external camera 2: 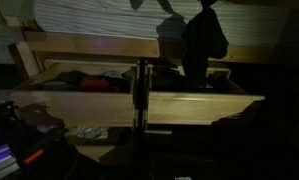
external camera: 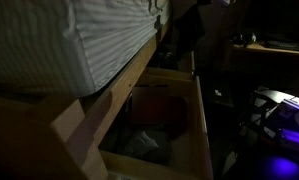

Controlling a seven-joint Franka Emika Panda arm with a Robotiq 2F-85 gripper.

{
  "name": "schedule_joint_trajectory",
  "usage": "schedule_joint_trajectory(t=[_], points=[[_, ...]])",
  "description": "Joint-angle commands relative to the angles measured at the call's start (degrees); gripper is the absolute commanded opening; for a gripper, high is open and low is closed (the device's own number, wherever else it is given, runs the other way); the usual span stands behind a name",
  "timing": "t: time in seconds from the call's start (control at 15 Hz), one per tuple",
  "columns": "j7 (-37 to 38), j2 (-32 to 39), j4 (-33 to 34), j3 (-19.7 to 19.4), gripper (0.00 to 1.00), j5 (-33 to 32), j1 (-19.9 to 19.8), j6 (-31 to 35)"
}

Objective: Pick the garment on top of the orange garment in the top left drawer and put it in the top right drawer

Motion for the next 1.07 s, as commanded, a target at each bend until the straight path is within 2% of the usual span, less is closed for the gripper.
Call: schedule_joint_trajectory(t=[0.0, 0.13, 0.33, 0.6, 0.8, 0.87, 0.93, 1.0], points=[[7.1, 11.7, 11.2, 12.7, 0.01, -7.3, -12.4, 2.4], [11.9, 16.9, 15.6, 17.1, 0.01, -12.4, -15.0, 7.9], [20.1, 21.8, 20.4, 22.2, 0.01, -20.6, -17.7, 11.3], [30.3, 25.2, 24.4, 25.4, 0.01, -31.9, -18.9, 16.6], [38.4, 26.9, 26.2, 25.2, 0.01, -40.7, -19.0, 19.0], [41.3, 26.8, 26.4, 25.0, 0.27, -43.6, -19.3, 17.6], [38.0, 25.7, 23.8, 23.9, 0.03, -39.7, -17.7, 17.7], [40.0, 25.9, 24.3, 23.9, 0.09, -41.6, -17.9, 17.7]])
